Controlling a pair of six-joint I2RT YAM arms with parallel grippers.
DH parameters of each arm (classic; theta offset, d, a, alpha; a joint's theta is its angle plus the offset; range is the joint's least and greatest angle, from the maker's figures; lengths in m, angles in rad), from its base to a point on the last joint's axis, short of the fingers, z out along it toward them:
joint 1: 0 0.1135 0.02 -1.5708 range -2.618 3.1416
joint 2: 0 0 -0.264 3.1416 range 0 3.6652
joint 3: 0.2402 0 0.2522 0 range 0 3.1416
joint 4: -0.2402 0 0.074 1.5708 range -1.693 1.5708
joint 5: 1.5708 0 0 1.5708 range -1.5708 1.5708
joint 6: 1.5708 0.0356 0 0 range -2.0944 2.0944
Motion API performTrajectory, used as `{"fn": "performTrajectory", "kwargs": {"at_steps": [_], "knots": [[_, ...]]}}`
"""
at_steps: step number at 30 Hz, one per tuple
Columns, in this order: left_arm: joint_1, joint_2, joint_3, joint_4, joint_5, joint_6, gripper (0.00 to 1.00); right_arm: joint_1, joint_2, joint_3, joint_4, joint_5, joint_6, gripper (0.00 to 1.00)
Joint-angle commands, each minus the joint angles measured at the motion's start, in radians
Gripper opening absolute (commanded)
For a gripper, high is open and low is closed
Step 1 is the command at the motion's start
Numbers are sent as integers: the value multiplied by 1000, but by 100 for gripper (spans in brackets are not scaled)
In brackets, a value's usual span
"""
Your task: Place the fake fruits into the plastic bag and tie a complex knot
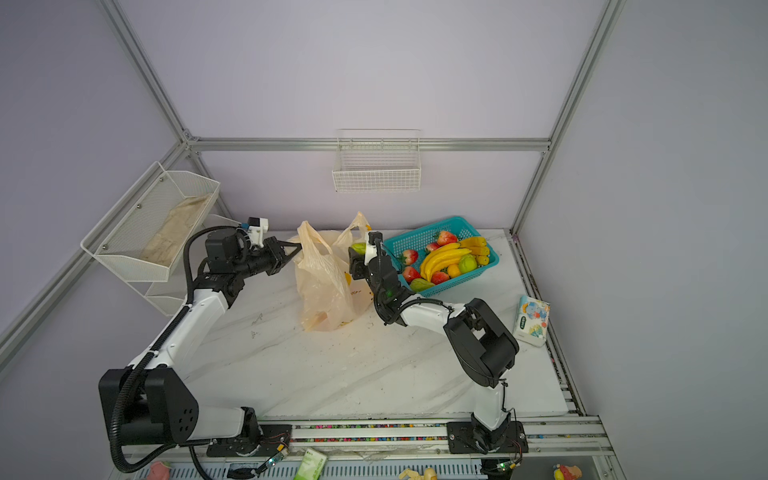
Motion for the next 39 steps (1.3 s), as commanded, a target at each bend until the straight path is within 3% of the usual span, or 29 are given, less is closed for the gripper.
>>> {"fn": "performTrajectory", "kwargs": {"at_steps": [1, 5, 9, 13, 18, 22, 26, 29, 32, 35, 39], "knots": [[-3, -17, -43, 49, 5, 10, 0, 6, 16, 37, -104, -98, -43, 53], [-4, -12, -33, 48, 30, 0, 0, 7, -38, -10, -122, -281, -69, 69], [1, -16, -38, 45, 10, 9, 0, 6, -159, -101, -123, -318, -63, 83], [1, -23, -38, 44, 8, 17, 0, 4, -247, -154, -148, -342, -56, 90], [0, -16, -31, 36, 20, 13, 0, 1, -362, -213, -245, -360, -125, 91], [5, -22, -35, 28, -8, 30, 0, 1, -485, -272, -352, -464, -209, 88], [5, -24, -30, 29, 6, 26, 0, 1, -635, -400, -335, -530, -288, 84], [8, -21, -36, 29, -9, 26, 0, 0, -735, -439, -315, -507, -308, 84], [4, -12, -28, 34, 24, 7, 0, 0, -782, -440, -253, -347, -347, 94], [6, -21, -39, 39, -1, 14, 0, 0, -731, -367, -253, -233, -393, 97], [3, -24, -33, 41, 18, 8, 0, -2, -612, -265, -229, -192, -467, 97]]}}
